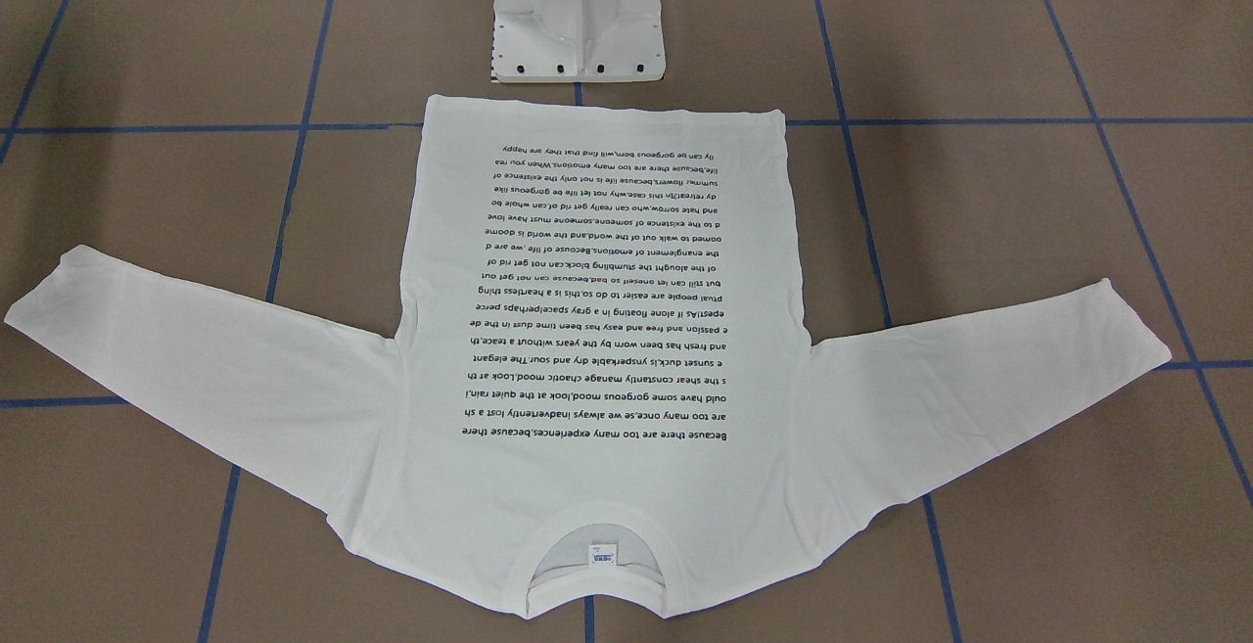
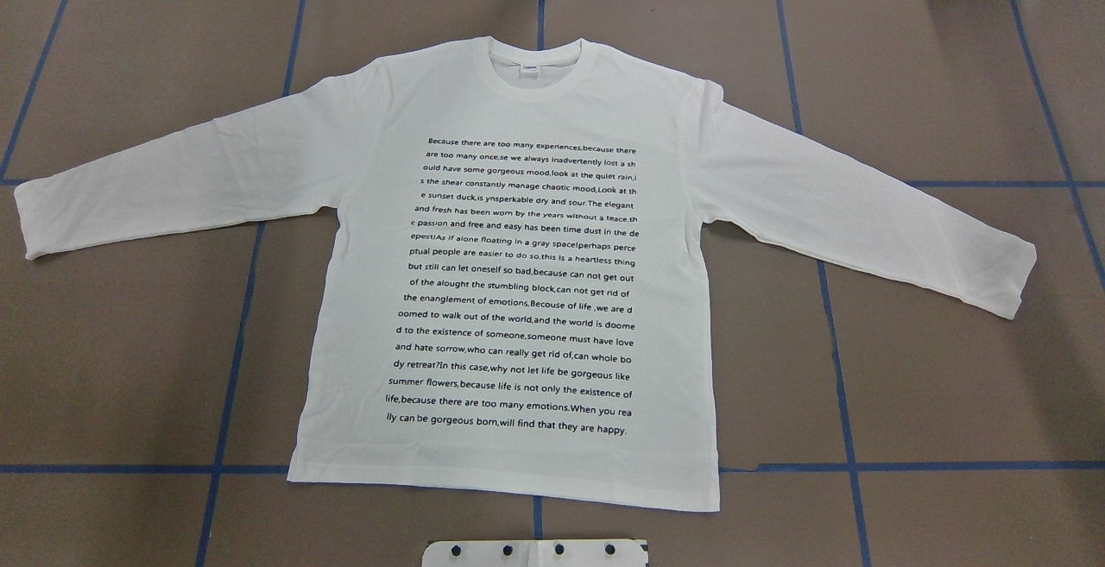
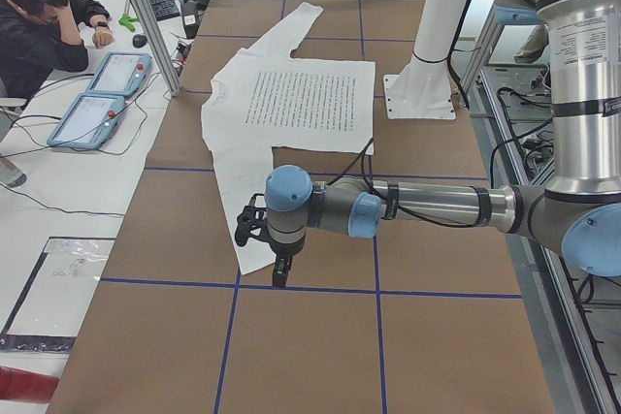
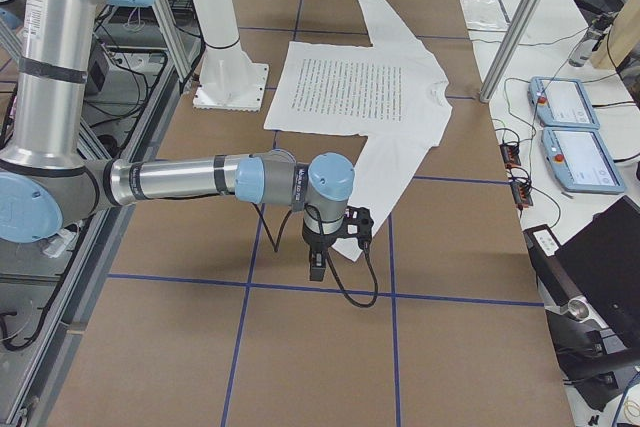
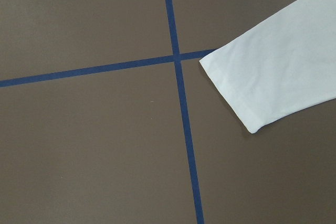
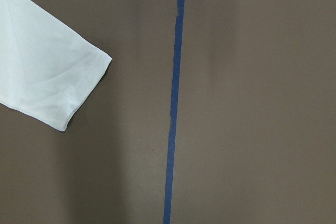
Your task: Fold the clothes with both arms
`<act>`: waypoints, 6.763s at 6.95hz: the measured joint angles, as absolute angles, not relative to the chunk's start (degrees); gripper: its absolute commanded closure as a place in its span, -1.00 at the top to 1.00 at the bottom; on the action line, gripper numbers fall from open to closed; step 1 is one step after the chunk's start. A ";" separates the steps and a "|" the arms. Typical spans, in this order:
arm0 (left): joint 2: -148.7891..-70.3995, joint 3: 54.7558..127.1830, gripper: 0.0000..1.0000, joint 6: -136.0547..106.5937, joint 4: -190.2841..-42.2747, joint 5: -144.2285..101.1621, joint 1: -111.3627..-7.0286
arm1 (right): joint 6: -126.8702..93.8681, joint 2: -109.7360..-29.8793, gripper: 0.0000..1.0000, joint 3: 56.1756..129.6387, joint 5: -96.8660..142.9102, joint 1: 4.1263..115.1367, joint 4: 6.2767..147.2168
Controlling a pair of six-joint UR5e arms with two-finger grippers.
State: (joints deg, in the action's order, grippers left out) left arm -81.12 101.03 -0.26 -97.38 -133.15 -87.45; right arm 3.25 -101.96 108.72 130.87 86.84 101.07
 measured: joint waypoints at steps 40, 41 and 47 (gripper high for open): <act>-84.65 102.82 1.00 -0.70 -121.29 -132.98 -86.57 | -67.89 -40.35 -1.00 96.48 98.68 46.58 95.55; -84.64 102.75 1.00 -0.72 -121.29 -132.98 -86.57 | -68.79 -36.12 -1.00 91.82 96.11 44.41 93.41; -84.67 101.77 1.00 -0.79 -121.29 -132.98 -86.57 | -72.41 -22.66 -1.00 70.55 81.16 30.96 82.79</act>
State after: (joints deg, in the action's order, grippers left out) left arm -84.67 101.77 -0.79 -121.29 -132.98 -86.57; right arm -72.41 -22.66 70.55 81.16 30.96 82.79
